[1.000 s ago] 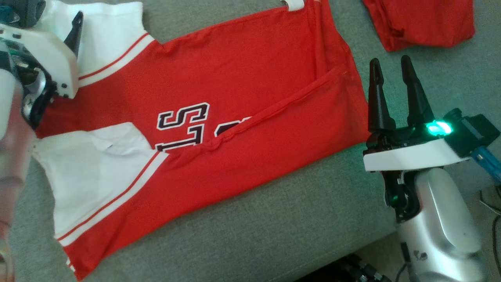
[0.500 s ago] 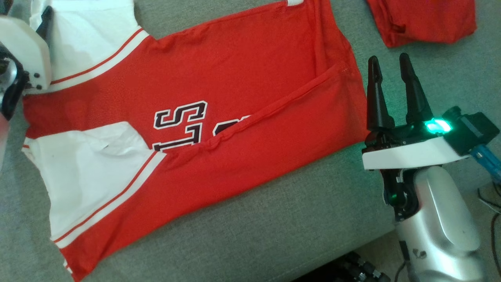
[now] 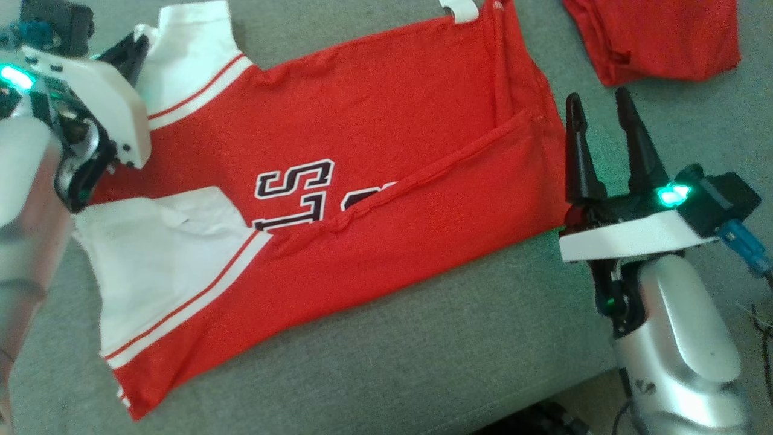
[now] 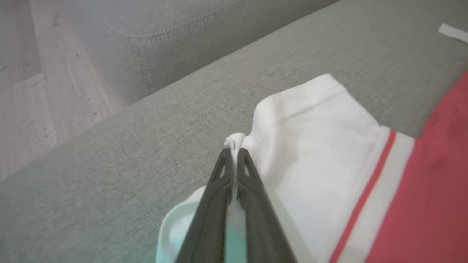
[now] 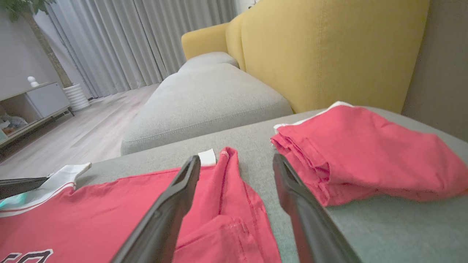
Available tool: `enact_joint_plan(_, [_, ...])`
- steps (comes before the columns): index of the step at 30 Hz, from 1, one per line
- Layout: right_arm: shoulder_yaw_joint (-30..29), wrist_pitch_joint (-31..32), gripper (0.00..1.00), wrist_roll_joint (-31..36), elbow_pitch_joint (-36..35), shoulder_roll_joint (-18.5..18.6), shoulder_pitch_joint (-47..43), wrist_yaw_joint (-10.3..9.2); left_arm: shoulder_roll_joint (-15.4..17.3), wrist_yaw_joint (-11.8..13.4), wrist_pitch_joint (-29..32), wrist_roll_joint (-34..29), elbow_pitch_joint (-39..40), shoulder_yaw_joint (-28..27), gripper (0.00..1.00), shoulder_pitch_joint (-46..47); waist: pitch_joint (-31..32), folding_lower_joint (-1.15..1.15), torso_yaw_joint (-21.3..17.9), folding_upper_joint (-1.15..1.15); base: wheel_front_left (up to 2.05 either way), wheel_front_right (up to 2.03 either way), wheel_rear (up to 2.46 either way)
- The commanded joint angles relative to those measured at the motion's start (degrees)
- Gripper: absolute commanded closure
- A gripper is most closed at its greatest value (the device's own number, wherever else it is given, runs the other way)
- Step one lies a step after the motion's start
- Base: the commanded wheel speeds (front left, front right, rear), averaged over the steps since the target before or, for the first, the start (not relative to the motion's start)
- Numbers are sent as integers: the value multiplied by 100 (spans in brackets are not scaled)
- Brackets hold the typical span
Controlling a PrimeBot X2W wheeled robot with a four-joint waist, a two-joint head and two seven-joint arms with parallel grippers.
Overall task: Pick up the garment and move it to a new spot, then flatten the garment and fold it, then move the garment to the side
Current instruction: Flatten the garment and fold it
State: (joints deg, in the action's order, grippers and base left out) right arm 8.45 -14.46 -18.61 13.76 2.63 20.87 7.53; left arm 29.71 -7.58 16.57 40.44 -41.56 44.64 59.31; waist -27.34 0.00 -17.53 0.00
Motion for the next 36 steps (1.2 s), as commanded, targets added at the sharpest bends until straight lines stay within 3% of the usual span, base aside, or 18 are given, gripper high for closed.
enact_joint_plan(1, [42,-53,0,146,-144,25,165,-4,239,10,-183,49,174,-145,100,125,147,0,108,0,0,0,0])
enact_joint_plan(10, [-371,84,0,1222,128,51,449,-4,-164,63,-1356,-236,422,70,100,13,619,0,813,0,0,0,0])
enact_joint_plan(16, [-391,964,0,1284,439,575,1008,-4,-412,321,-1710,-394,1009,274,100,-434,783,0,1370,0,0,0,0])
enact_joint_plan(19, [-302,1592,0,1360,873,934,1361,-4,-426,527,-1830,-481,1347,351,100,-697,787,0,1551,0,0,0,0])
enact_joint_plan(25, [-211,2645,0,1149,2200,1425,2130,-4,-475,708,-1782,-571,2007,526,100,-939,602,0,1879,0,0,0,0])
enact_joint_plan(34, [-39,2575,0,1085,3494,1622,2790,-4,-501,799,-1688,-603,2361,573,100,-853,310,0,2044,0,0,0,0])
enact_joint_plan(35, [14,2602,11,1088,3624,1633,2842,-4,-499,801,-1677,-603,2371,572,100,-834,287,0,2054,0,0,0,0])
enact_joint_plan(36, [72,2638,45,1094,3748,1645,2888,-4,-493,805,-1668,-604,2374,569,100,-812,273,0,2059,0,0,0,0])
